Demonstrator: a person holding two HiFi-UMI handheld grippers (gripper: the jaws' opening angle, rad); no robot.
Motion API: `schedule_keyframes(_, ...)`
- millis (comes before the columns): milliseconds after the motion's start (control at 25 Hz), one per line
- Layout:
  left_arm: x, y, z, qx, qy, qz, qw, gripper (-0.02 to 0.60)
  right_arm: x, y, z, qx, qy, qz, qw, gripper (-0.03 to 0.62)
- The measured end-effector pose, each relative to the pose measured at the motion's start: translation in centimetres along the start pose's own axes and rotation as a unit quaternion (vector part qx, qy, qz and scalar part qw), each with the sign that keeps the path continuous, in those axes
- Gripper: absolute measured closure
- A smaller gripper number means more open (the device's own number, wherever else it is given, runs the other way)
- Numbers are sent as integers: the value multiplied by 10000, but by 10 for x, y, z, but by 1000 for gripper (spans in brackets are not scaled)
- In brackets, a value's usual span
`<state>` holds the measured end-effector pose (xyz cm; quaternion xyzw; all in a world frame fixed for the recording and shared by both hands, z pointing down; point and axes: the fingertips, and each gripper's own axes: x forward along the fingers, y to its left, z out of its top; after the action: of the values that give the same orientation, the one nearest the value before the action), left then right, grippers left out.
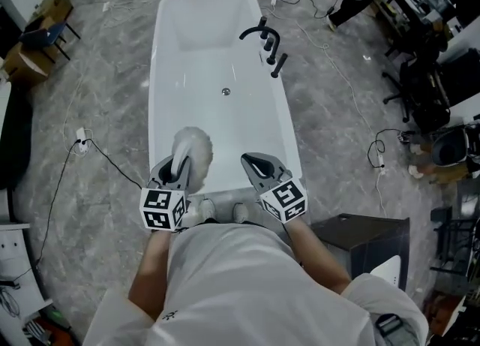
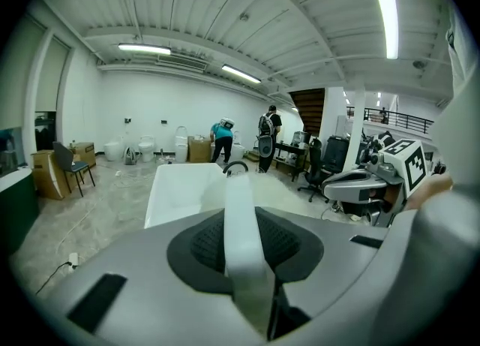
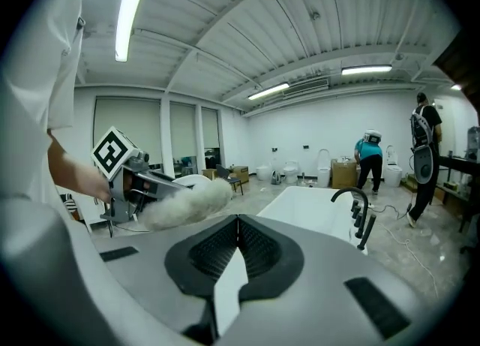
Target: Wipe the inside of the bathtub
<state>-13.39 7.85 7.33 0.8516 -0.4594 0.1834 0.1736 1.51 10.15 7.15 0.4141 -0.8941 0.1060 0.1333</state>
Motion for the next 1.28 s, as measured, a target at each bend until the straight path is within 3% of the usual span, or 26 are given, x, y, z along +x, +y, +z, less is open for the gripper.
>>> schedule_keyframes(400, -22, -21, 13, 178, -373, 229, 9989, 488, -29, -6, 7, 346, -279, -43, 9990, 576)
schedule_keyframes(680, -29, -14, -1, -11, -339, 401, 9986, 488, -39, -9, -1, 479, -259, -117, 9984, 576)
schedule_keyframes(1280, -10, -17, 9, 60, -362, 294, 9989, 488, -41, -34, 3, 403, -252, -211, 9986, 576)
